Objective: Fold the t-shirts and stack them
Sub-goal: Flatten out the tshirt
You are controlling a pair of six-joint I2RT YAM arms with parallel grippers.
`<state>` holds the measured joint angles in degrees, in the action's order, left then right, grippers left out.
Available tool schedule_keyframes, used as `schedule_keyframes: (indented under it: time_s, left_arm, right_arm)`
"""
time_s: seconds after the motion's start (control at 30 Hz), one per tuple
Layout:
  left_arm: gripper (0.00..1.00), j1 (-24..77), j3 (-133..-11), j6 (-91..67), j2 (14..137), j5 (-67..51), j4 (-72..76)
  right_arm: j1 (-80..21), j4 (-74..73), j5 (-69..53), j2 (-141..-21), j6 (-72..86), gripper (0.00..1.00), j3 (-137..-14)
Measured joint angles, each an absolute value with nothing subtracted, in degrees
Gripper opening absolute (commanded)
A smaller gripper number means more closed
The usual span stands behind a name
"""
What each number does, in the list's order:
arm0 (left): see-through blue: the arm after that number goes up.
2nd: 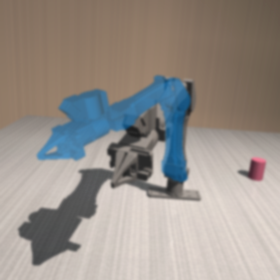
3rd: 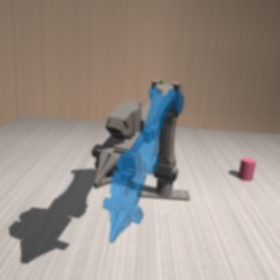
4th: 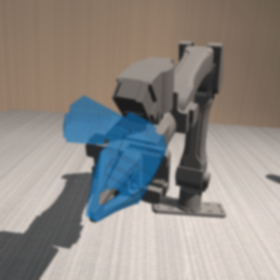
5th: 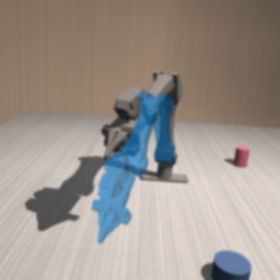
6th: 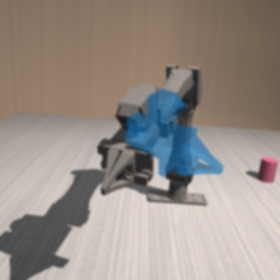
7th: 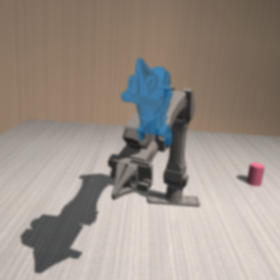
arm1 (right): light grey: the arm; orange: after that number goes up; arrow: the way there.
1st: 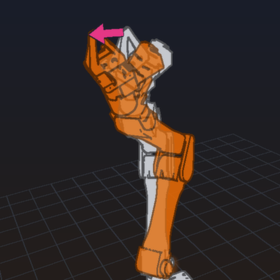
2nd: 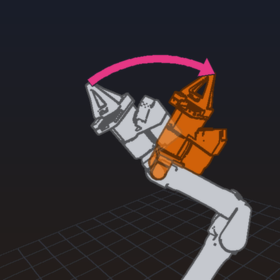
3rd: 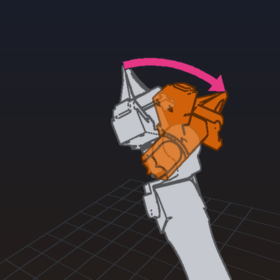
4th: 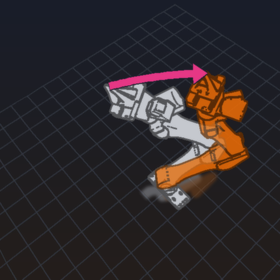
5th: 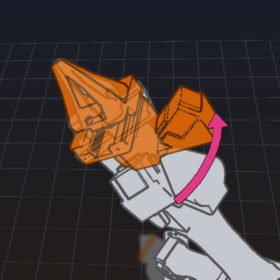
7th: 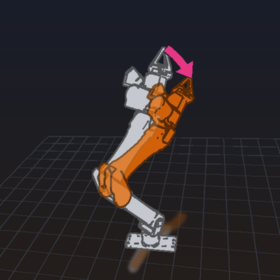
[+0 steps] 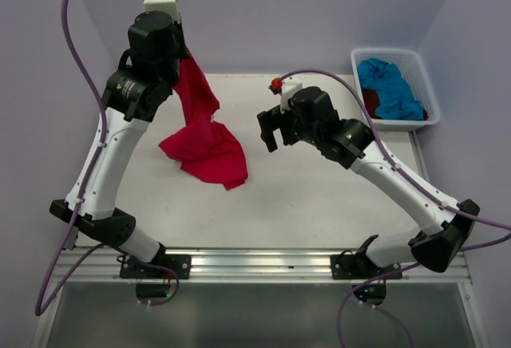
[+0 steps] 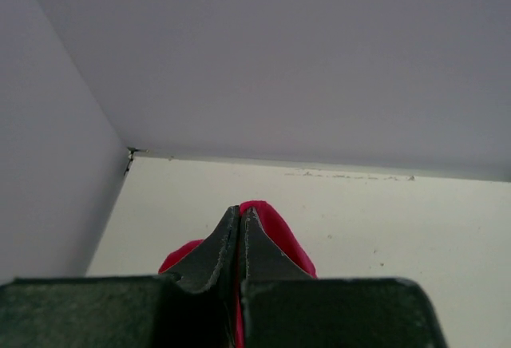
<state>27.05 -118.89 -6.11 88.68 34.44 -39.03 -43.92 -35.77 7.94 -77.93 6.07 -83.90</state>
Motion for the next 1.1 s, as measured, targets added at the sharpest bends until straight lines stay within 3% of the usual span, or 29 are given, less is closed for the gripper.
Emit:
schedule_keyframes:
  time_s: [0.23,0.57,0.93,1.1]
  left_arm:
    - [0.00,27.2,-125.1,-6.3,88.1,29.8,-38.7]
    - [0.00,27.6,-128.5,-8.4,83.4,5.9,-38.5]
    - [0.00,27.6,-127.7,-8.6,76.0,3.5,-36.0]
    - [0.00,27.6,-127.6,-8.6,75.5,3.7,-35.6]
  right_arm:
    - [-43.9,-33.7,7.8,-82.7,8.4,0.99,-82.4]
    - [-43.9,-32.0,9.0,-87.6,11.0,0.99,-80.0]
    - [-44.0,-34.2,29.5,-90.4,18.6,0.99,-82.8]
    - [-43.9,-34.6,32.0,-90.5,20.8,0.99,-82.8]
